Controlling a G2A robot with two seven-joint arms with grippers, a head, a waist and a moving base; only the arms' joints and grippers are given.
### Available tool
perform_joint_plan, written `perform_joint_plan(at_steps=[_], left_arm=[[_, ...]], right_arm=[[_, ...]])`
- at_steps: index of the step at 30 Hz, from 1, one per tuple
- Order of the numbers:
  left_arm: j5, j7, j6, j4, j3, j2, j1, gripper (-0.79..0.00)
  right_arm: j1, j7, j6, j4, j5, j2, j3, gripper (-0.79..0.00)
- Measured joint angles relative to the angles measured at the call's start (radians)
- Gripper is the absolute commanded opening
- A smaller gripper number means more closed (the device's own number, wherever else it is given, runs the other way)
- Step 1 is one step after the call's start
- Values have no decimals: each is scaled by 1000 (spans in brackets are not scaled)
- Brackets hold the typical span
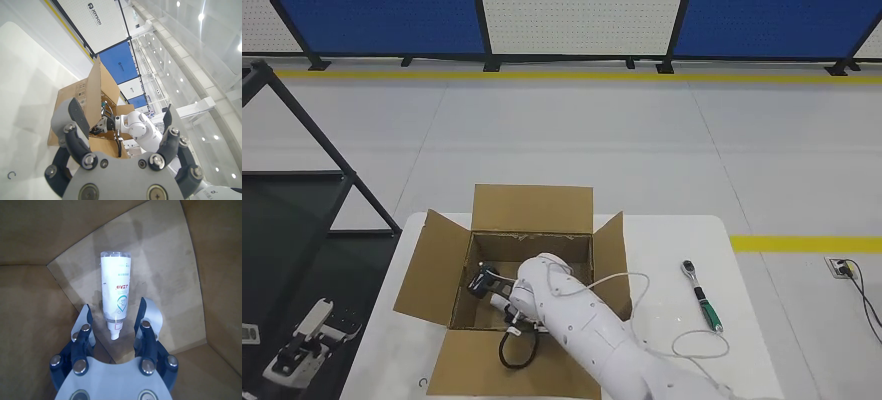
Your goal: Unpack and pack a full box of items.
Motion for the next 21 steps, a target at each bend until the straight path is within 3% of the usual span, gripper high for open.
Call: perform_joint_plan(at_steps=[5, 15, 17, 18, 20, 21], left_arm=[[-14, 10, -5, 6, -7, 2, 5, 0], [-31, 19, -12, 13, -17, 5, 14, 0], [-34, 20, -13, 13, -17, 5, 16, 0], [-34, 20, -15, 13, -18, 5, 17, 0], [-36, 21, -18, 13, -19, 6, 20, 0], [-38, 21, -19, 13, -20, 6, 21, 0]], right_arm=[[-6, -35, 15, 31, -25, -13, -4, -382], [-24, -56, 14, 49, -41, -14, -13, -416], [-25, -59, 6, 54, -41, -14, -13, -514], [-25, -59, 5, 56, -41, -14, -13, -631], [-25, -62, 3, 59, -42, -13, -12, -785], [-25, -62, 2, 59, -42, -13, -12, -785]])
